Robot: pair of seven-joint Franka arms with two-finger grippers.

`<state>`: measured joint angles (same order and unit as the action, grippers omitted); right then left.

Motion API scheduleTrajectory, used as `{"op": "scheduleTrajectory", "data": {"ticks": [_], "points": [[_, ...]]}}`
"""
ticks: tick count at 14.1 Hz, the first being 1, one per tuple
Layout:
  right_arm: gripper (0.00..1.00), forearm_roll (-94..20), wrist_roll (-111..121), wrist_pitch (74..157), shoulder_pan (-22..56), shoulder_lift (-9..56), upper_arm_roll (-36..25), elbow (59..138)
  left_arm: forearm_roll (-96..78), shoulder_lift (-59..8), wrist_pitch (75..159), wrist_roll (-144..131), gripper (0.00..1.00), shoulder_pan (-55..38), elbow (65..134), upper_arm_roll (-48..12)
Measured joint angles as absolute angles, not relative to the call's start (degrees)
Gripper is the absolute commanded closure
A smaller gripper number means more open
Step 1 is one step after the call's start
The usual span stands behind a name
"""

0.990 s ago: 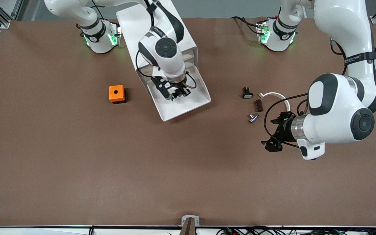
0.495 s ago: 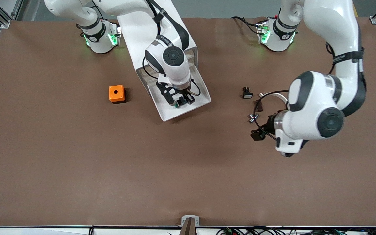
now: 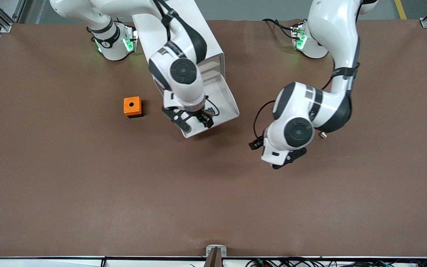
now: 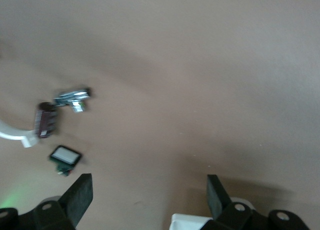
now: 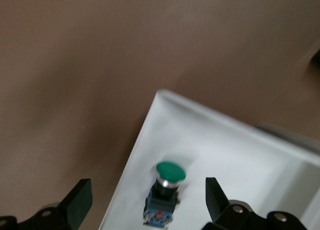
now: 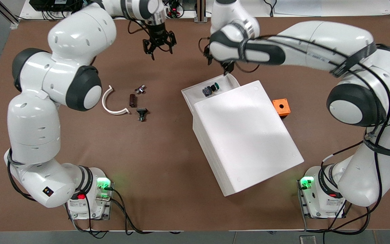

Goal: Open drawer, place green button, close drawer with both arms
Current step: 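Open the right gripper and withdraw while the left gripper reaches the drawer front, then push the drawer closed into the cabinet with the left gripper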

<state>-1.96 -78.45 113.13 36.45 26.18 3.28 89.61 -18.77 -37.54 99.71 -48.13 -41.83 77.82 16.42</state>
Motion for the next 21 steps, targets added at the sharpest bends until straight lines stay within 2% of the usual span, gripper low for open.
{"op": "scheduleTrajectory", "data": {"ticks": [5,9,14,18,21], "points": [[0.00,-1.9,-52.0,99.2,24.6,20.3,3.0,86.7,-18.8,-40.2,106.1,-48.1,0.00,-45.0,78.4,12.6],[0.00,-1.9,-29.6,94.3,14.1,15.6,2.9,86.7,-18.8,-41.5,108.3,-47.2,0.00,-45.7,78.5,8.6],[0.00,-1.8,-8.4,86.8,1.1,10.7,2.8,86.6,-16.2,-44.4,114.3,-47.2,0.00,-48.8,78.8,8.4],[0.00,-1.8,-2.2,81.2,-4.7,9.2,2.7,83.3,-15.8,-46.2,115.9,-47.2,0.00,-49.8,79.0,8.3],[0.00,-0.1,-1.8,80.7,-6.3,9.2,2.8,81.7,-15.8,-46.3,116.1,-50.1,0.00,-52.0,79.7,7.7]]}}
